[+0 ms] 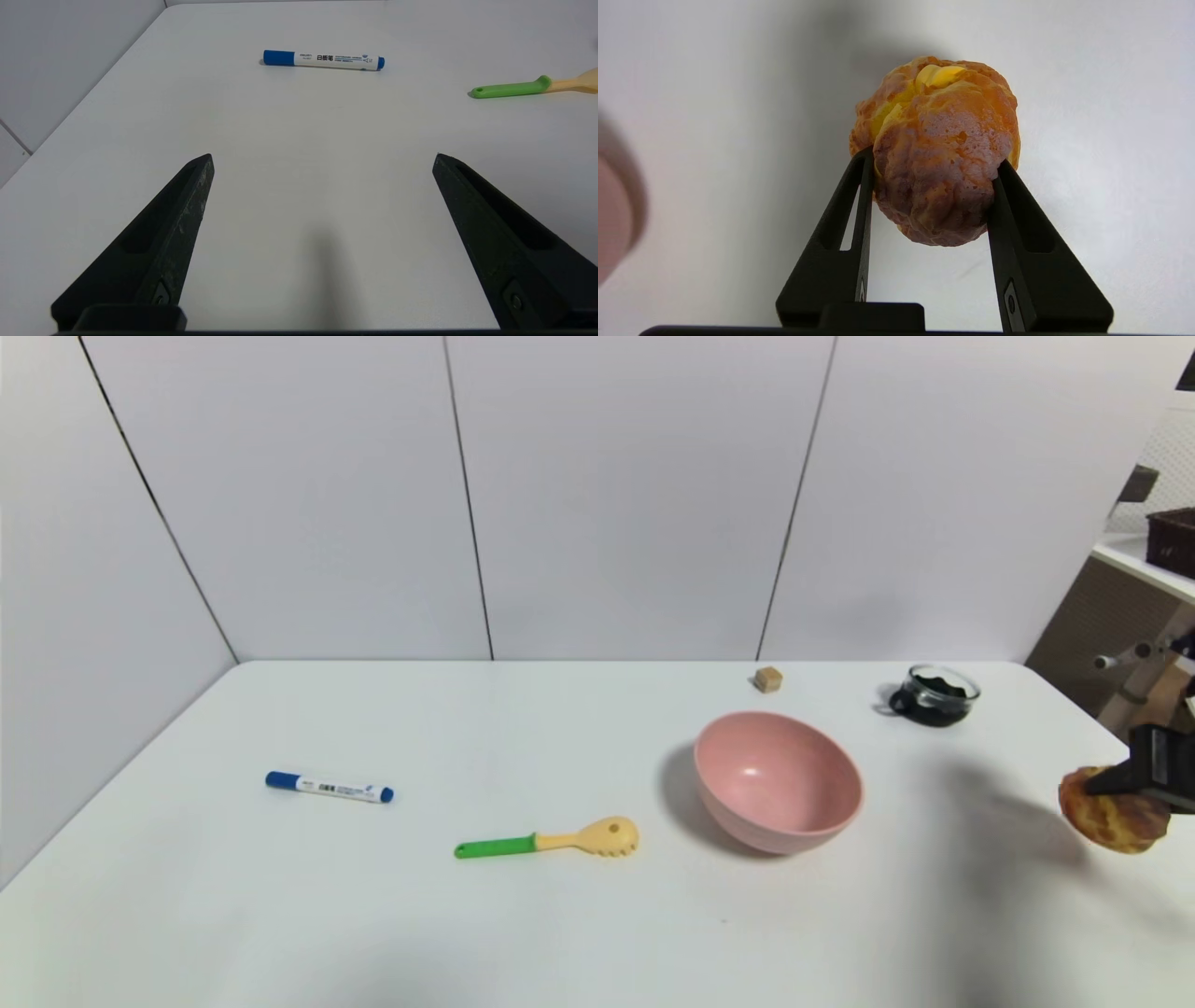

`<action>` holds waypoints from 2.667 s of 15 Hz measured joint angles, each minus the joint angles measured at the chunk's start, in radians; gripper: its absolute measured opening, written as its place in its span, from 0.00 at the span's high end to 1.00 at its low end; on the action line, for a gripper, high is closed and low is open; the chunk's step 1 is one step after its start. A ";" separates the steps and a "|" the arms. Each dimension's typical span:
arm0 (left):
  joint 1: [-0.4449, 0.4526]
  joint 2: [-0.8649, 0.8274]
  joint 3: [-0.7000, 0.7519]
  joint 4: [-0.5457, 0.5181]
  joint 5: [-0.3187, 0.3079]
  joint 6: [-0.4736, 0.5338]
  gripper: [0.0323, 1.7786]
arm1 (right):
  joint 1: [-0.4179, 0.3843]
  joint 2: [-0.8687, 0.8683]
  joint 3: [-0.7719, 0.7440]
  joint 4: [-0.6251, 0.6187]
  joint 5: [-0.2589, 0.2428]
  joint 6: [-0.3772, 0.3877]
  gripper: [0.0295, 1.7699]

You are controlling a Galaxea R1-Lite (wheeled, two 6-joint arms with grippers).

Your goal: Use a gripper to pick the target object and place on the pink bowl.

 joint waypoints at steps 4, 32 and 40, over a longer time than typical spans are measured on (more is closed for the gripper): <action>0.000 0.000 0.000 0.000 0.000 0.000 0.05 | 0.174 -0.037 -0.076 -0.061 0.000 0.004 0.60; 0.000 0.000 0.000 0.000 0.000 0.000 0.05 | 0.686 0.145 -0.113 -0.216 0.057 -0.001 0.31; 0.000 0.000 0.000 0.000 0.000 0.000 0.05 | 0.649 0.083 -0.110 -0.207 0.053 0.000 0.14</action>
